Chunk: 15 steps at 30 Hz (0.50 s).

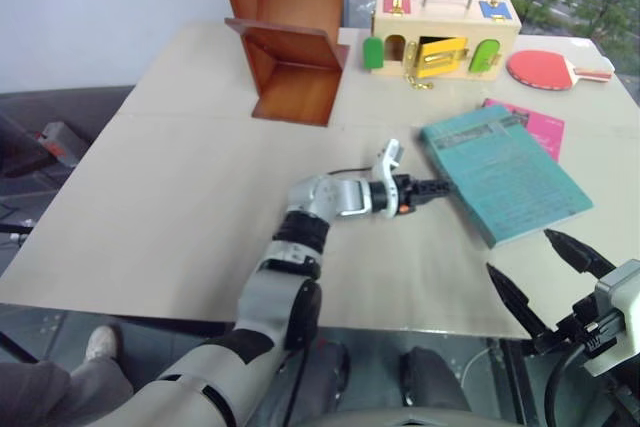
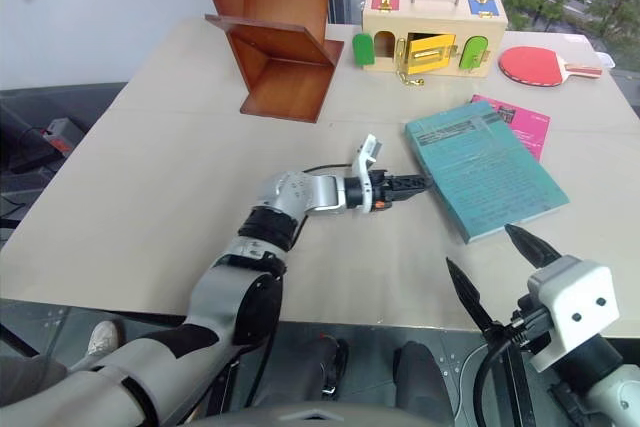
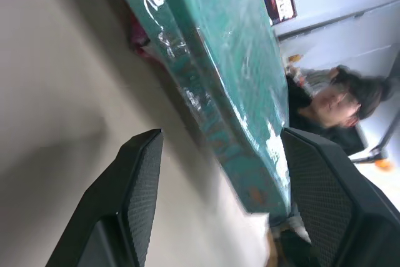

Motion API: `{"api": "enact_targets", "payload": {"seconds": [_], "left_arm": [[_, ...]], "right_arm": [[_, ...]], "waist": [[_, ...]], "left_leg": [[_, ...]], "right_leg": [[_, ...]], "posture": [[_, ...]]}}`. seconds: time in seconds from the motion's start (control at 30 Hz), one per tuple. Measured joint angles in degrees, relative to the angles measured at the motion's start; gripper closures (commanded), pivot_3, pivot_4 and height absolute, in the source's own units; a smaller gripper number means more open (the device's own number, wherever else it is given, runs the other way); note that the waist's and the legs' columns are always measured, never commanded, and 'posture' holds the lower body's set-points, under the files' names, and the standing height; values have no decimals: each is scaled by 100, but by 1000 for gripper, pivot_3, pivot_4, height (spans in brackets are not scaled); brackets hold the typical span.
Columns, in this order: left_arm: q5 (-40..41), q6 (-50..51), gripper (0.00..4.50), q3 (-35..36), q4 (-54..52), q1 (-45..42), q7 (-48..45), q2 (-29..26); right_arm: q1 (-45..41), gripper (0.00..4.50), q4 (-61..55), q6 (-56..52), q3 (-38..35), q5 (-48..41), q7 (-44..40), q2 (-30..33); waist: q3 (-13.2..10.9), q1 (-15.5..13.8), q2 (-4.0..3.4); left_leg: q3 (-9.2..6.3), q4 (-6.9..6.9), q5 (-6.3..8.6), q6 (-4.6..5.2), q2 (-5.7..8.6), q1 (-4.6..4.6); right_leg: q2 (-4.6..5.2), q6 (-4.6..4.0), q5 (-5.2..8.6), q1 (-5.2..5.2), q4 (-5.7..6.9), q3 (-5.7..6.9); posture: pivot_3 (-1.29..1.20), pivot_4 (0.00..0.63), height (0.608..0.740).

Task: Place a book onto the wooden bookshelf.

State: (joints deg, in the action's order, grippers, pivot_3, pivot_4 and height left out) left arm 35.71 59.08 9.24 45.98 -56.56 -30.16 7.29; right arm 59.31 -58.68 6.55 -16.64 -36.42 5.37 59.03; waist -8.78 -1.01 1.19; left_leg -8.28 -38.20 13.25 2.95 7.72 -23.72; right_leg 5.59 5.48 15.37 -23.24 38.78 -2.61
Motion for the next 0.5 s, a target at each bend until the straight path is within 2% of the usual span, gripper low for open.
{"api": "enact_targets", "payload": {"seconds": [0.2, 0.5], "left_arm": [[95, -381, 1357, 523, 823, -238, 307, 83], [286, -823, 1357, 859, 1221, -339, 400, 102]], "right_arm": [[-62, 50, 1, 445, 236, 21, 743, 484], [-127, 50, 1, 511, 330, -53, 1255, 944]], "waist": [[-2, 11, 3], [-2, 11, 3]], "left_leg": [[2, 1, 0, -1, -3, 0], [2, -2, 0, 0, -1, 2]], "right_leg": [[-4, 0, 0, 2, 1, -3], [-4, 0, 0, 6, 2, -3]], "posture": [[0, 150, 740], [0, 150, 740]]}}
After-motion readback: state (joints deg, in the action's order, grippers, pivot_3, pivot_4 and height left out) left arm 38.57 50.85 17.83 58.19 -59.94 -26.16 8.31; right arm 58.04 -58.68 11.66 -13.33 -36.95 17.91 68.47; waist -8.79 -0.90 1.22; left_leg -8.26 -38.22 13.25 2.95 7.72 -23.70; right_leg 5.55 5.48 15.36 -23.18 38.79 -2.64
